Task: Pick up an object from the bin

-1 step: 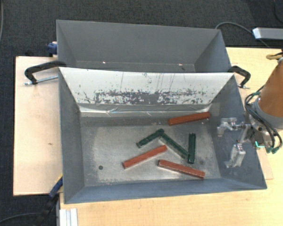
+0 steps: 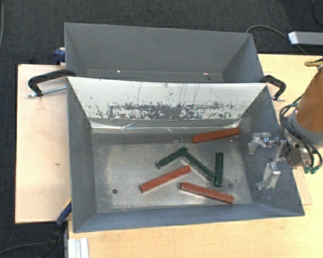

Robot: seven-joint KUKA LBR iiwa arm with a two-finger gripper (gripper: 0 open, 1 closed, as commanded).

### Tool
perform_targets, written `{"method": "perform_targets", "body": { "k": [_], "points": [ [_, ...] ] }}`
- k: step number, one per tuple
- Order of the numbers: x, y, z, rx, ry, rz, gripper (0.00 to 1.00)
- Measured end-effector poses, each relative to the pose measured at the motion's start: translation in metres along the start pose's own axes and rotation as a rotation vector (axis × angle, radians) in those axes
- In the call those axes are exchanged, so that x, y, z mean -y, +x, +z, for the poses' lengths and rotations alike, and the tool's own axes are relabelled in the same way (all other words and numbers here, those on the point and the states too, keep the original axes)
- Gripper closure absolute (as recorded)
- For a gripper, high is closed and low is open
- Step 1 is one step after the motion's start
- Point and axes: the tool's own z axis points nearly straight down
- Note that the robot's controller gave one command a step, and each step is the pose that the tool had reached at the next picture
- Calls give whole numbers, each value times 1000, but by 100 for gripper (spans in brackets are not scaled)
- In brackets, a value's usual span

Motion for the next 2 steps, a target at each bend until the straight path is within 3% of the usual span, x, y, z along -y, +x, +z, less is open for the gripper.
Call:
{"method": "perform_targets", "body": {
  "k": [1,2],
  "points": [
    [-62,-3,73,5,1,-50,0],
    [-84,-7,73,-2,-1,40,0]
  ]
}}
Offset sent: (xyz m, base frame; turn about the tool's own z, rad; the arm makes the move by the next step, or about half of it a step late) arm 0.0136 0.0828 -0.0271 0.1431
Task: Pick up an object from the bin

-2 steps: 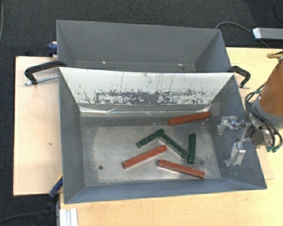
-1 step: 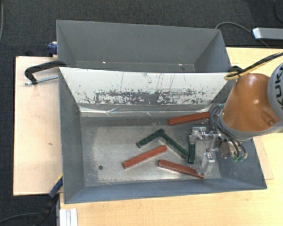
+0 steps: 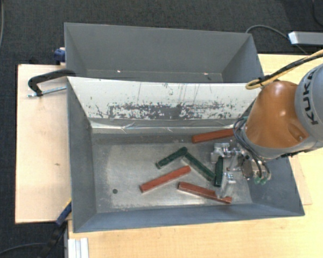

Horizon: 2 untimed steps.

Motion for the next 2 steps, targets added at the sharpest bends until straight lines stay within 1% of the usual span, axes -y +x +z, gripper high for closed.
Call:
{"method": "perform_targets", "body": {
  "k": [1,2],
  "points": [
    [-40,-24,-3,7,0,45,0],
    [-52,-27,19,3,0,219,0]
  ]
}}
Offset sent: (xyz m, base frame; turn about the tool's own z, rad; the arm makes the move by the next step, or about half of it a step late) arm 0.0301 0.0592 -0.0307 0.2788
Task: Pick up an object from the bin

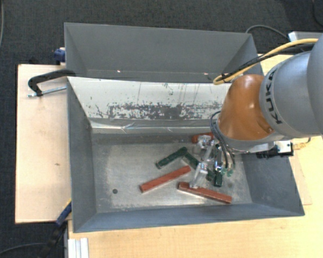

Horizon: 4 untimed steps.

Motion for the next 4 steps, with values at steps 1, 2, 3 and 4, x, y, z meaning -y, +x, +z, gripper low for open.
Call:
{"method": "perform_targets", "body": {
  "k": [1,2,3,4],
  "points": [
    [19,-8,11,1,0,192,100],
    [19,-8,11,1,0,192,100],
    [19,-7,9,1,1,192,100],
    [19,-6,-2,-6,2,192,100]
  ]
}}
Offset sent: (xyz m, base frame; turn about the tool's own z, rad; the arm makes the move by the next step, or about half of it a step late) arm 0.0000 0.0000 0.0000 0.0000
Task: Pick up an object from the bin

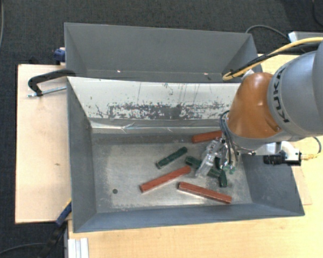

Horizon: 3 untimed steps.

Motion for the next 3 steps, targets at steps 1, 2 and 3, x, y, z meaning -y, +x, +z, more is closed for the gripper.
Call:
{"method": "perform_targets", "body": {
  "k": [1,2,3],
  "points": [
    [0,0,-21,1,-1,0,100],
    [-1,-1,-40,6,-2,-1,100],
    [-1,-1,-55,9,-4,-1,100]
  ]
}}
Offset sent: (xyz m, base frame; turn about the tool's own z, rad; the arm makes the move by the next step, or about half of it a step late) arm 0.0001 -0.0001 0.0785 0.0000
